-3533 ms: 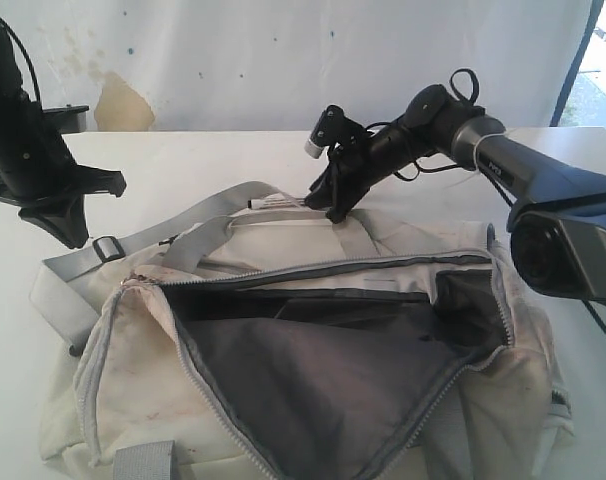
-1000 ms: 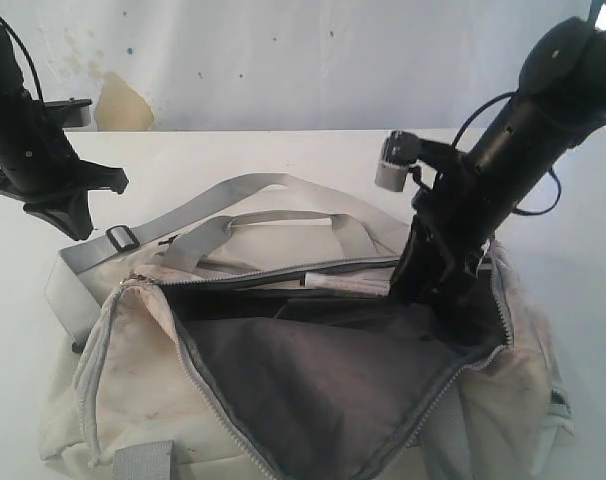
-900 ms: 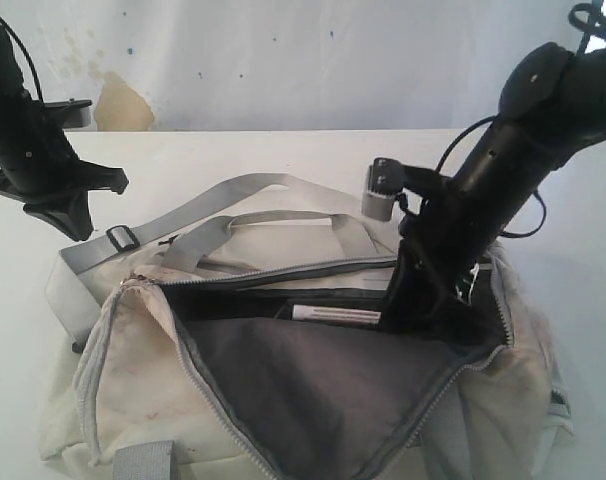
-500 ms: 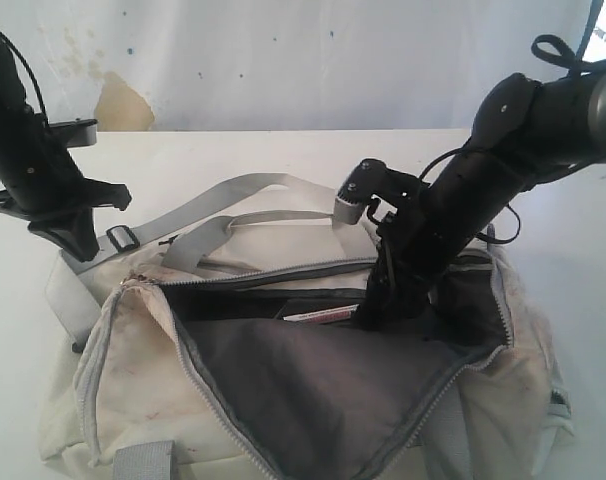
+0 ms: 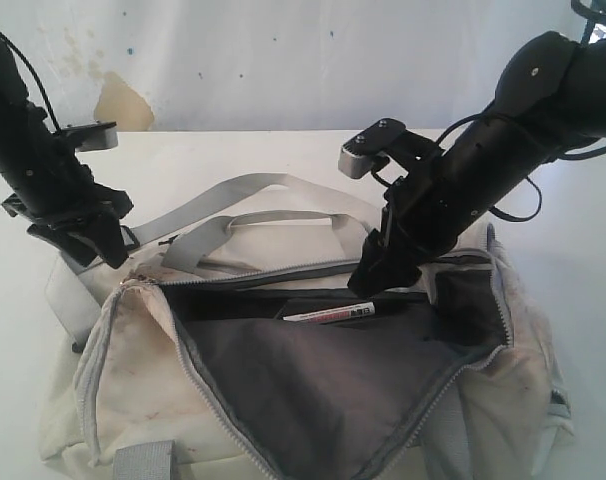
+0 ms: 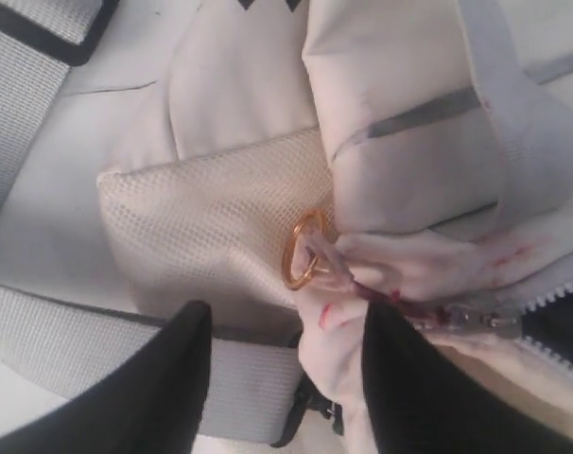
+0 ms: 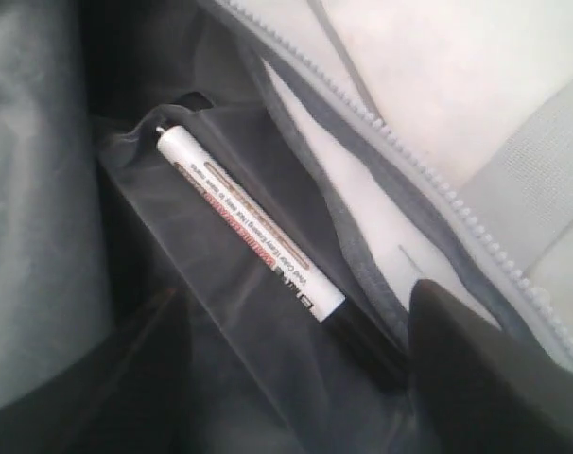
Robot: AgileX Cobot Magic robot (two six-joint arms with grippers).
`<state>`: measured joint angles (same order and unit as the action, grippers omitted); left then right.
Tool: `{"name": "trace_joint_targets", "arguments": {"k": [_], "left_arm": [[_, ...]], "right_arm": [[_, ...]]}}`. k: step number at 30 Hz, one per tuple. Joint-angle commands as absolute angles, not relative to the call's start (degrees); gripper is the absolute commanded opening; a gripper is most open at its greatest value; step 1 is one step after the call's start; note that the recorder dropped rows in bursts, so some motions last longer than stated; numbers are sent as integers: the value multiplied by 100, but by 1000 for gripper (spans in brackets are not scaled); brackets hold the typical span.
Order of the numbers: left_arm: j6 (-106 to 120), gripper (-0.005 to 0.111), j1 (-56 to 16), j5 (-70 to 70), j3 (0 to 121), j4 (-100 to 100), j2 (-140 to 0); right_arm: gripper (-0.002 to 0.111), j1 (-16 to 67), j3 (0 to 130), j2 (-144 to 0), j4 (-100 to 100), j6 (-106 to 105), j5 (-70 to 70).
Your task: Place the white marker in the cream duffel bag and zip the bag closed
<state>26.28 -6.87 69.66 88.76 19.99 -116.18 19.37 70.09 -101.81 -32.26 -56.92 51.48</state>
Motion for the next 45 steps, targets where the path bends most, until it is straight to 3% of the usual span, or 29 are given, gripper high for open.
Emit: {"name": "trace_joint_targets", "arguments": {"k": [1, 16, 24, 33, 45], "left_arm": [[3645, 52, -669, 6996, 8864, 1899, -11536], [7420, 51, -696, 6588, 8184, 1884, -11536], [7421, 29, -696, 5805, 8014, 2182, -11536], [8405, 51, -757, 5504, 8002, 3013, -11536], [9186, 52, -757, 6040, 7472, 2990, -11536]], "right_arm": [[61, 1933, 7018, -10126, -3143, -5500, 5180], [61, 1933, 7018, -10126, -3131, -5500, 5276], [61, 1933, 7018, -10126, -3131, -5500, 5276], [61, 1933, 7018, -10126, -3131, -5500, 5277], [61, 1933, 7018, -10126, -3131, -5500, 5307]]}}
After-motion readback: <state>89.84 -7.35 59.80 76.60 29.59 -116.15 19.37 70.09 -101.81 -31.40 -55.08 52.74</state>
